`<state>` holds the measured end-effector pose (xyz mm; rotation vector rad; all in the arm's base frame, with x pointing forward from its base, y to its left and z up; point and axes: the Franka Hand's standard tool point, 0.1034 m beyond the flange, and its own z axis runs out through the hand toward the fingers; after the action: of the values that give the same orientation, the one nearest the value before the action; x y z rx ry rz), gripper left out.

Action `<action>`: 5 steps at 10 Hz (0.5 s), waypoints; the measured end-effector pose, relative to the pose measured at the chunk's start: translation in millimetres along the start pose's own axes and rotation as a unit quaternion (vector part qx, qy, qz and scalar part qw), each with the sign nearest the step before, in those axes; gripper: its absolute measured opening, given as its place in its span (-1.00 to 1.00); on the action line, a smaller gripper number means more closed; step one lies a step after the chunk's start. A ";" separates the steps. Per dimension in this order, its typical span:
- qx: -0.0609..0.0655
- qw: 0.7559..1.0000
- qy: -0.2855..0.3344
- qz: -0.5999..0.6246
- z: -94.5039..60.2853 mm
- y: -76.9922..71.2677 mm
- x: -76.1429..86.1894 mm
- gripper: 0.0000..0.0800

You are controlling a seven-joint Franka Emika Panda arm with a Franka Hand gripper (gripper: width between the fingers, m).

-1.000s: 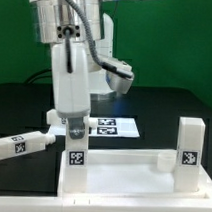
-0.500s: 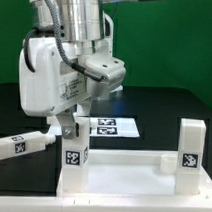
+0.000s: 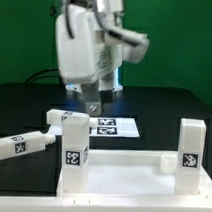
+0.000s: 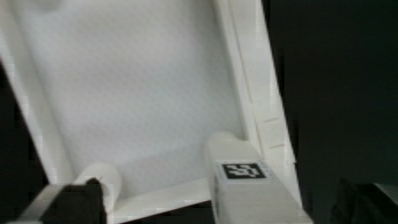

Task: Assemble desk

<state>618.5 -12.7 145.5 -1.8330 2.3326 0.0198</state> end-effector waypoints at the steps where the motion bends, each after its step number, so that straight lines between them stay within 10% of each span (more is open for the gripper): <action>1: -0.003 1.000 0.003 0.003 5.1 0.1 5.0 0.62; 5: -0.005 1.000 0.005 -0.002 9.5 1.3 4.0 0.62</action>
Offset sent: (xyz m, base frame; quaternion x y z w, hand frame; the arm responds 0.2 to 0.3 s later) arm 0.0000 0.0000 0.0000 0.0000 0.0000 0.0000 1.0000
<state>617.5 -15.2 135.4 -1.8483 2.3398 0.0221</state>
